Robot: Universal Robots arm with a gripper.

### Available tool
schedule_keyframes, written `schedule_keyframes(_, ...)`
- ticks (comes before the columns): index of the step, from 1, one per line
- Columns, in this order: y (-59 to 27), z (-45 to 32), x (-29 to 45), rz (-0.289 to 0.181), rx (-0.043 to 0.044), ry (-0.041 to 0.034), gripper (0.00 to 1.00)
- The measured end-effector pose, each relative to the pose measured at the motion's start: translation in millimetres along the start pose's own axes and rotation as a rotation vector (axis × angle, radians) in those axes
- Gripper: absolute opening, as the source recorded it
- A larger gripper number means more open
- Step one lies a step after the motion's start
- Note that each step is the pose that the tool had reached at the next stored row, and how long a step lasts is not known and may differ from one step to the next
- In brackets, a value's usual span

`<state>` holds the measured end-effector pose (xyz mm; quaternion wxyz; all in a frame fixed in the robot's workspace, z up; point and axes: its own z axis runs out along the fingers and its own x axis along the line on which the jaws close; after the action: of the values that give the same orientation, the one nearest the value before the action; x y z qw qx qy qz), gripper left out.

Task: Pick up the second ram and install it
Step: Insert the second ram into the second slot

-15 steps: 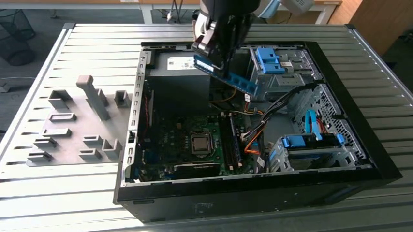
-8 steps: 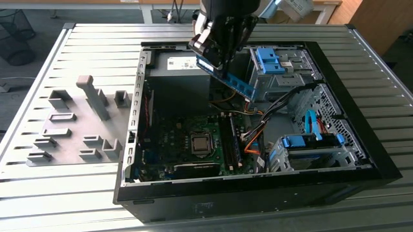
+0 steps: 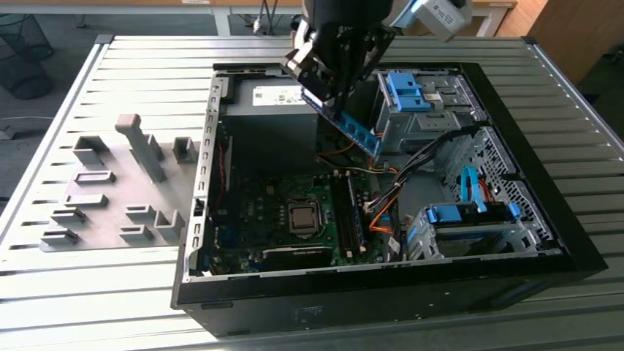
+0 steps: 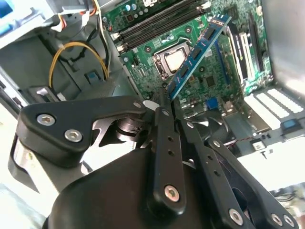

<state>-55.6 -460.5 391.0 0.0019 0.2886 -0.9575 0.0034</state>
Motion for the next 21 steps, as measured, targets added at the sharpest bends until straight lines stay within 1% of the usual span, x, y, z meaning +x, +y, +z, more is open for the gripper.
schedule_keyframes(21,0.0,2.4,0.0,0.341,0.0053,0.0065,0.14)
